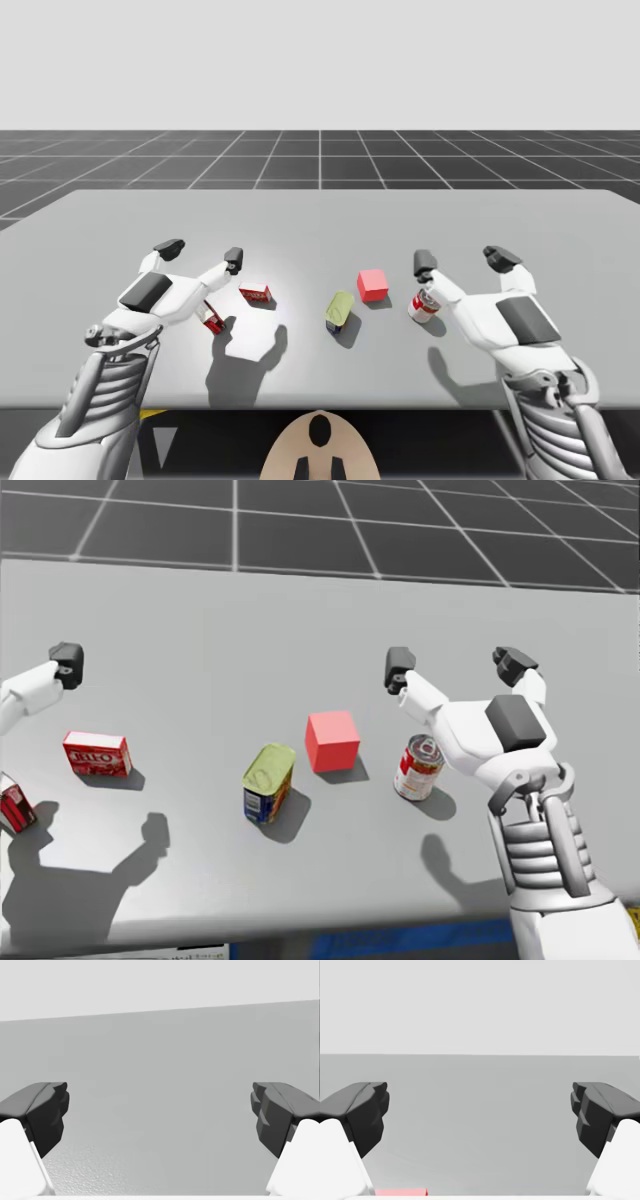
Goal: Find the red cube and pick it up.
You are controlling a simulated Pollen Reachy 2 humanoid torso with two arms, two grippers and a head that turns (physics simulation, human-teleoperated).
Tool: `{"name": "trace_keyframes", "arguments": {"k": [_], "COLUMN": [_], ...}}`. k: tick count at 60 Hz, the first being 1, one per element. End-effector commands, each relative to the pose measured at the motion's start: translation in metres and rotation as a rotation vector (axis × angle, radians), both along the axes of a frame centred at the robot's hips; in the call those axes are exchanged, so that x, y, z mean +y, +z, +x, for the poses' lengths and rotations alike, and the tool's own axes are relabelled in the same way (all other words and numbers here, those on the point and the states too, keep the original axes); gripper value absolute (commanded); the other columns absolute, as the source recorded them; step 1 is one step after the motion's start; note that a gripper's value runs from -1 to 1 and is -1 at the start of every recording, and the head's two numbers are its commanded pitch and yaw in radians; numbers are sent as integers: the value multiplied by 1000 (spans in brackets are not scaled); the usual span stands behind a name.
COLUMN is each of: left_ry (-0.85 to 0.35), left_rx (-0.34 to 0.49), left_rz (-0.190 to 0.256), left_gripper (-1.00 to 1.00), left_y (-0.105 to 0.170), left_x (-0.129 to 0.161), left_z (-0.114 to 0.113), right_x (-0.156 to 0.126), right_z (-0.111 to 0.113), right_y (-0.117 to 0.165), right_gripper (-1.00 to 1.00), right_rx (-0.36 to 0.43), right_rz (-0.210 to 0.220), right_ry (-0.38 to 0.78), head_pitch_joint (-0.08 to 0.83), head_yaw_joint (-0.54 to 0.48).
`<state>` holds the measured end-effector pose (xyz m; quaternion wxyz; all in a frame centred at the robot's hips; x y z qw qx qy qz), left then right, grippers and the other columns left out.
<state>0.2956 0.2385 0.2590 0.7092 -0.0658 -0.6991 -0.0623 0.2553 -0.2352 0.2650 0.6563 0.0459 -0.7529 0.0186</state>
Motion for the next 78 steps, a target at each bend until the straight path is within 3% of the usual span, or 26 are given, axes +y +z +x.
{"name": "trace_keyframes", "arguments": {"k": [1,9,24,26,46,65,78], "left_ry": [0,5,14,15,18,17,15], "left_rx": [1,1,5,6,13,13,15], "left_rz": [-6,-8,-3,-2,-1,-9,-16], "left_gripper": [-1000,-1000,-1000,-1000,-1000,-1000,-1000], "left_y": [1,1,0,0,0,1,1], "left_x": [0,0,1,1,2,3,4], "left_z": [0,0,0,0,0,-2,-3], "right_x": [10,24,57,62,82,96,93], "right_z": [-8,-24,-40,-37,3,40,62], "right_y": [4,7,1,-3,-22,-36,-54], "right_gripper": [-1000,-1000,-1000,-1000,-1000,-1000,-1000], "right_rx": [40,70,189,221,411,595,699], "right_rz": [45,19,31,66,80,-7,16], "right_ry": [30,62,133,125,149,117,90], "head_pitch_joint": [620,624,629,629,632,633,632], "head_yaw_joint": [-190,-183,-184,-185,-189,-188,-191]}}
